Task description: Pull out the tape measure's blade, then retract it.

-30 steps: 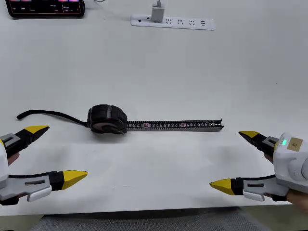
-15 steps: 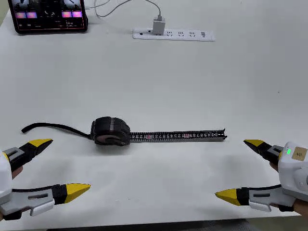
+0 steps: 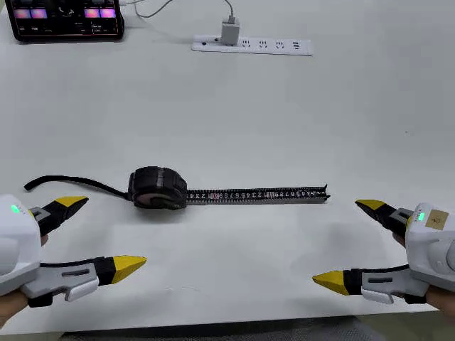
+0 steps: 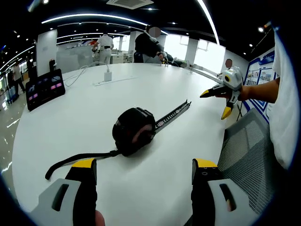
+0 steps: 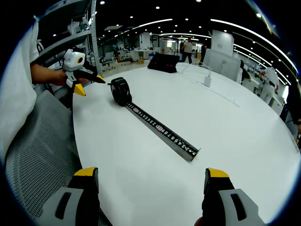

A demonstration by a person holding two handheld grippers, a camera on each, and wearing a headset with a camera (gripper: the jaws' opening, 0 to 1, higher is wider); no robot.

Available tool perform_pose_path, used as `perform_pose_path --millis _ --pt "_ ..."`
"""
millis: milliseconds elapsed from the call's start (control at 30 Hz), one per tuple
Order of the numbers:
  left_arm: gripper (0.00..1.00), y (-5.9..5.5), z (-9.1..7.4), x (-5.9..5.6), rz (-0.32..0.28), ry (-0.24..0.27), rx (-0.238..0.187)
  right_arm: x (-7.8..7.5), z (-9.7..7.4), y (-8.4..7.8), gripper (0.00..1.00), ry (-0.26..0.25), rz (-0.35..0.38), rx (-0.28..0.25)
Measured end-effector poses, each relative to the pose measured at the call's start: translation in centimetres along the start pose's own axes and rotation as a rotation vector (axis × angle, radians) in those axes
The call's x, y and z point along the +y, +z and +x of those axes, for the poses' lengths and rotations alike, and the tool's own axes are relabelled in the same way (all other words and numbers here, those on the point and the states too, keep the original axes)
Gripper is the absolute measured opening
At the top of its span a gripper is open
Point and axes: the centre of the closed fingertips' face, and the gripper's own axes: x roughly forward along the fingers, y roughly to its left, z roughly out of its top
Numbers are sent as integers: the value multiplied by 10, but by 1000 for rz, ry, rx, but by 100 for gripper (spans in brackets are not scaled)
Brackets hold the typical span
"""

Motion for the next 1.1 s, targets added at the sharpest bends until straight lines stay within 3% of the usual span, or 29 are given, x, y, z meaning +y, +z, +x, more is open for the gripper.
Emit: perform_pose_path --millis 200,533,1100 --pt "79 8 15 0 -20 7 -1 -1 0 2 92 1 3 -7" --pt "76 22 32 8 -41 26 -17 -1 -1 -1 92 6 8 0" --pt "76 28 56 10 -131 37 -19 -1 -2 -3 91 5 15 6"
